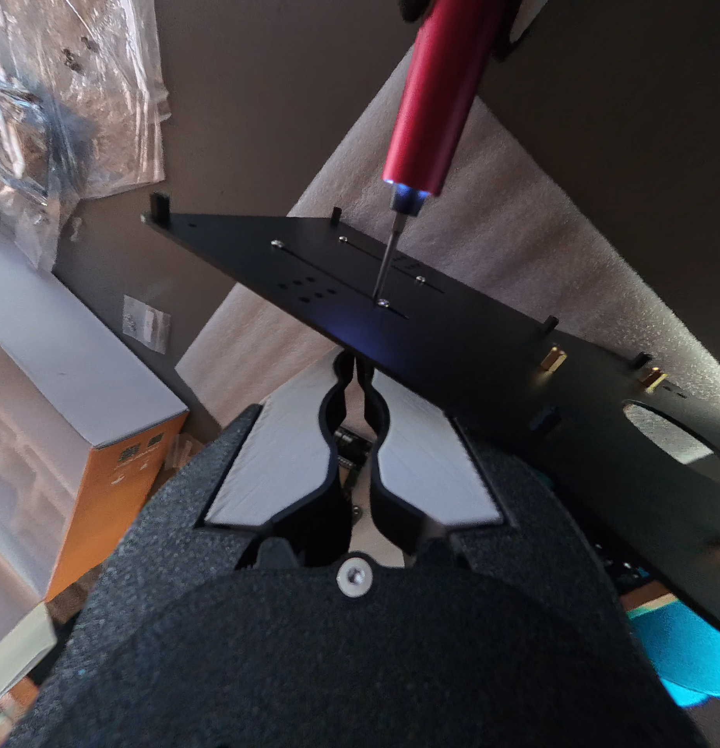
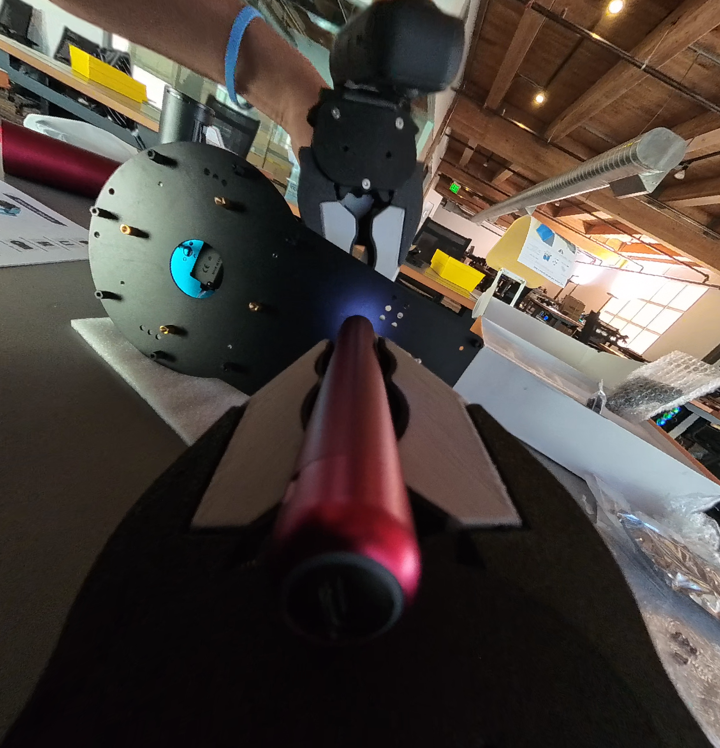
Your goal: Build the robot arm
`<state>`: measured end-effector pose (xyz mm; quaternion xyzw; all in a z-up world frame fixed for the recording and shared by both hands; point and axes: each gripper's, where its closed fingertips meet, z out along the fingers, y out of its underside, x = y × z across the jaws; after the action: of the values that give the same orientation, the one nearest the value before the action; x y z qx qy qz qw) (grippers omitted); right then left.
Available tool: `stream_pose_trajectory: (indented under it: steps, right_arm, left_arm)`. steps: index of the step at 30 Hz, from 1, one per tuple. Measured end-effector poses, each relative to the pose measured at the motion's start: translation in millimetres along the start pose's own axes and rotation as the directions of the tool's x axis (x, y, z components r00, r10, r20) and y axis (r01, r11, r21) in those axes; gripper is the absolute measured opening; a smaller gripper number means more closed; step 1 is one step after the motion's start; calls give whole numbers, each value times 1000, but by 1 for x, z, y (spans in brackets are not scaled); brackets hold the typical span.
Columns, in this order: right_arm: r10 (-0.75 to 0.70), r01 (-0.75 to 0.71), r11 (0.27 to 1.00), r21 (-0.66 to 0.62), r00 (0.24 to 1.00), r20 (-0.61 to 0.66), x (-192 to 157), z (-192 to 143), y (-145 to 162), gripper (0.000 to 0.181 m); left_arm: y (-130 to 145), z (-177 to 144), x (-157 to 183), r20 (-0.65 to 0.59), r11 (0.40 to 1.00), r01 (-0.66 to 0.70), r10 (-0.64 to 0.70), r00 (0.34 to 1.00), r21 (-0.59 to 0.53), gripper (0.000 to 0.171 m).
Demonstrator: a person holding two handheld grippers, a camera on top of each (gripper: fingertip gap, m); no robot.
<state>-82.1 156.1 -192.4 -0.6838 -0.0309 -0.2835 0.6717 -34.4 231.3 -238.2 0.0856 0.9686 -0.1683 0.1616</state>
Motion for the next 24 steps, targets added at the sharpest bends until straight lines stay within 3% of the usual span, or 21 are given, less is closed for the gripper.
stream_pose_trajectory:
  steps: [10, 19, 24]
  right_arm:
    - [15, -15, 1000, 5, 1000, 22, -1, -1, 0, 20]
    - [16, -16, 1000, 6, 1000, 21, -1, 1, 1, 21]
    - [16, -17, 1000, 17, 1000, 23, 0, 1, 0, 21]
  left_arm:
    - [-2, -4, -4, 65, 992, -126, 127, 990, -19, 0]
    - [-2, -5, -5, 134, 951, -308, 310, 941, -37, 5]
    - [-3, -5, -4, 147, 919, -390, 394, 907, -58, 0]
